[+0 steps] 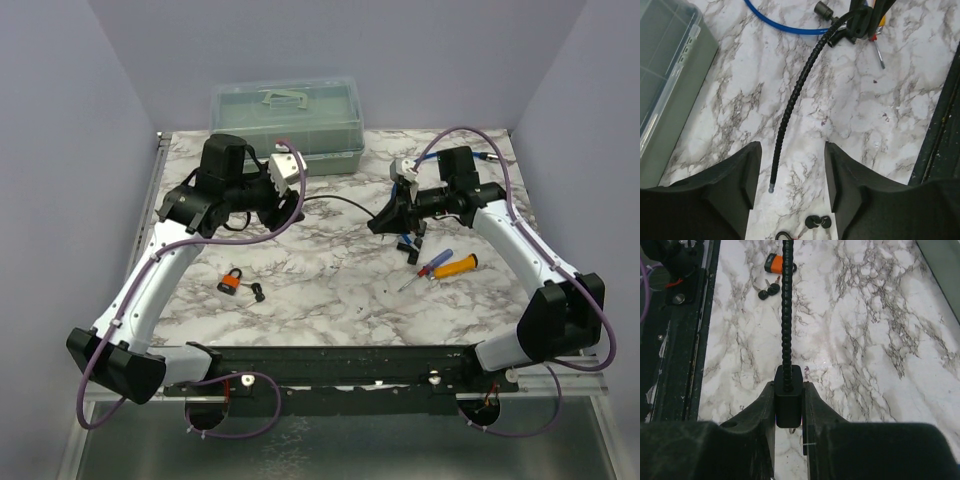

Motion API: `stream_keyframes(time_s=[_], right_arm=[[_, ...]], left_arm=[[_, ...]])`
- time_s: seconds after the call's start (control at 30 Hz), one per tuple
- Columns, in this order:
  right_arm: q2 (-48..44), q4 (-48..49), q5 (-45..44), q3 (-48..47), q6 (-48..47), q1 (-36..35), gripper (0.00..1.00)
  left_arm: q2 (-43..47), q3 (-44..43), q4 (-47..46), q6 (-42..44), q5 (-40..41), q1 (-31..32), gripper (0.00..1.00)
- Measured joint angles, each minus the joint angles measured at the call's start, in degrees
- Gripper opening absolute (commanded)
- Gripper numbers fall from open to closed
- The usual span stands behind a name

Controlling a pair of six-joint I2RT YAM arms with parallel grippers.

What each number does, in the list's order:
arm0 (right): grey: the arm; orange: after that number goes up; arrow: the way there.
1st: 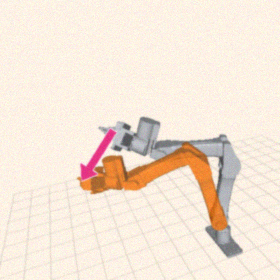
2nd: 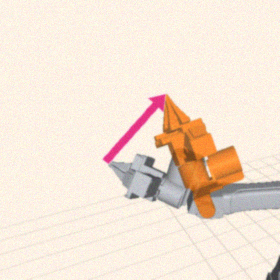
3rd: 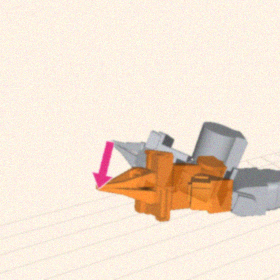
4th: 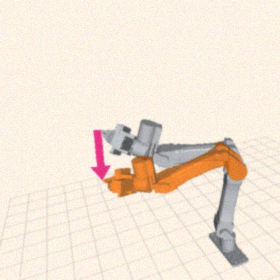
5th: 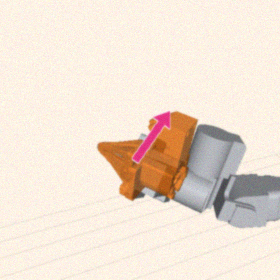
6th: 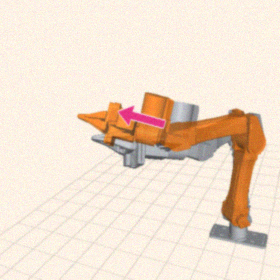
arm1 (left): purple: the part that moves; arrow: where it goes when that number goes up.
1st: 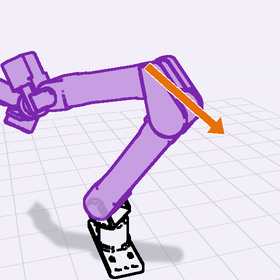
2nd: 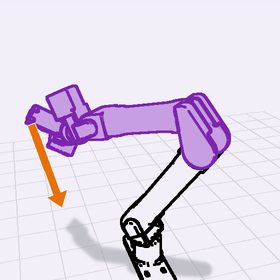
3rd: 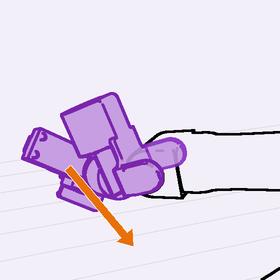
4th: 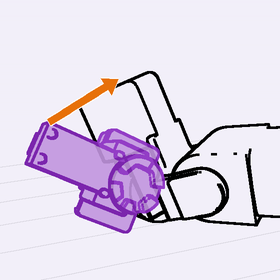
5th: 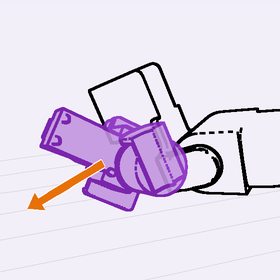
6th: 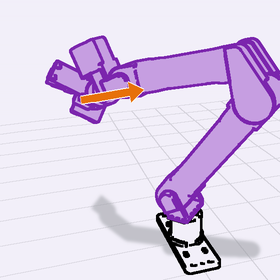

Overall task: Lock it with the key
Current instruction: Pick up the lock from the corner of the board, then lock the lock.

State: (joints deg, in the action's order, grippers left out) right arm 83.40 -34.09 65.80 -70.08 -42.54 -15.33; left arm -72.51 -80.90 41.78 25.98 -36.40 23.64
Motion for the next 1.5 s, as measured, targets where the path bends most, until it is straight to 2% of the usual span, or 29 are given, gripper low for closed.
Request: stream_keyframes(time_s=[0.13,0.4,0.5,0.63,0.93,1.5], right_arm=[[0.5,-2.6,-2.1,0.0,-1.6,0.0,0.0],[1.0,-7.6,-3.8,-1.2,-5.1,0.0,0.0],[1.2,-8.5,-3.8,-1.9,-5.6,0.0,0.0],[1.3,-9.6,-3.8,-2.3,-6.4,0.0,0.0],[1.5,-11.3,-3.8,-2.8,-7.6,0.0,0.0],[1.5,-12.3,-3.8,-2.9,-8.5,0.0,0.0]], left_arm=[[0.2,-0.5,2.2,3.2,3.5,-1.0,0.7],[1.2,-0.7,3.8,6.4,6.7,-1.9,0.73],[1.0,-0.7,4.0,7.5,6.9,-1.9,0.7],[-1.0,-1.6,5.9,9.8,6.5,-1.9,0.6],[-6.3,-4.2,10.9,13.9,4.1,-1.9,0.6],[-10.1,-5.7,12.8,16.6,1.7,-1.4,0.48]])
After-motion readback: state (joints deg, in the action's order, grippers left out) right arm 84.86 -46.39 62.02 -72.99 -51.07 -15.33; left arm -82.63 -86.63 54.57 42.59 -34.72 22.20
